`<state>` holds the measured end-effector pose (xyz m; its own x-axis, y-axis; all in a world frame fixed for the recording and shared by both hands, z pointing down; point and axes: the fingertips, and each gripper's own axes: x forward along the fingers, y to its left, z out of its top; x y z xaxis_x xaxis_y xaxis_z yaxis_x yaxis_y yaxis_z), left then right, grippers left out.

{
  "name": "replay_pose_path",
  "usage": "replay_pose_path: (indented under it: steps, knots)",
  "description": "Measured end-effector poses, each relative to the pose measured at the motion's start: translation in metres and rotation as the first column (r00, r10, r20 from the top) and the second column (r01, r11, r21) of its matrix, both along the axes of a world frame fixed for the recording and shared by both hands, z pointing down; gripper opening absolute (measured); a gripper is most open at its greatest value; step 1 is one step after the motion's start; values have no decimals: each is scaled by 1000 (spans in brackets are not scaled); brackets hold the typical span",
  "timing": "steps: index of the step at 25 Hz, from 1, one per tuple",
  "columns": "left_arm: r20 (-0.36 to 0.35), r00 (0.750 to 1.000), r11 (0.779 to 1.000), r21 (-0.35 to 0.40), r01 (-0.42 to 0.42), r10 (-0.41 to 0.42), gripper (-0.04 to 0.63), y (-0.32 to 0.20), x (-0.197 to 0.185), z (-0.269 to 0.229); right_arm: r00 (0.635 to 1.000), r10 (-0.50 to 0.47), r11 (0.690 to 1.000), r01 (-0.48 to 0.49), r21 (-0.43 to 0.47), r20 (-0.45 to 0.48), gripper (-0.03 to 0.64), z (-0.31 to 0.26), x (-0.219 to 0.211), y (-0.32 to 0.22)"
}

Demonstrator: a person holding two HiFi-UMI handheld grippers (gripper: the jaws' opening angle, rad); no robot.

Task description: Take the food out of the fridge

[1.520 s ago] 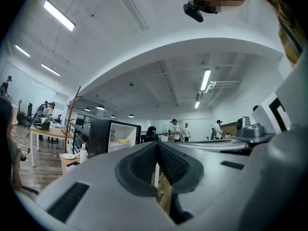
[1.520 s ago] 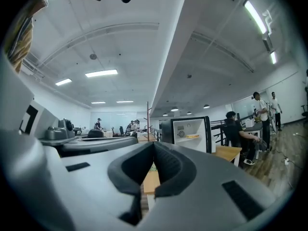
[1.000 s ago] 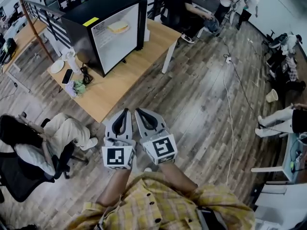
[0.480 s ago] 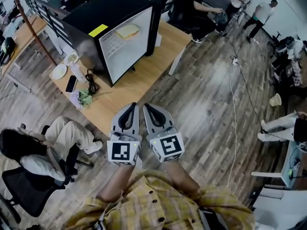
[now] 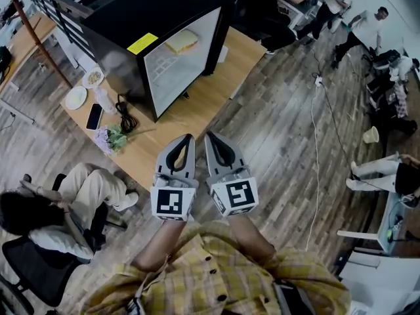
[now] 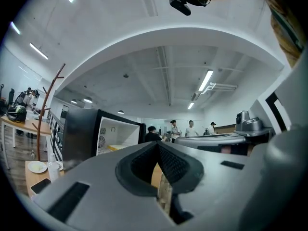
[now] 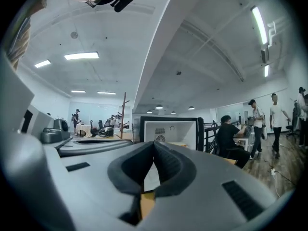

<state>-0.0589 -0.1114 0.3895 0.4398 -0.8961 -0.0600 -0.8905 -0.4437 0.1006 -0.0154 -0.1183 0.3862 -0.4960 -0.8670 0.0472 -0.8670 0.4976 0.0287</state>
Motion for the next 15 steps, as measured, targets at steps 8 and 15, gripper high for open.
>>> replay_pose_path:
  steps: [8,15]
  knots:
    - [6,1000,999,-38,8,-8,8,-30,-1,20,1000,14,999,-14,-41,-4,8,20,5,-35]
    - [57,998,999,-36,40,-38,8,-73,4,28,1000,-1,1000,1,5,-27,8,23,6,-95]
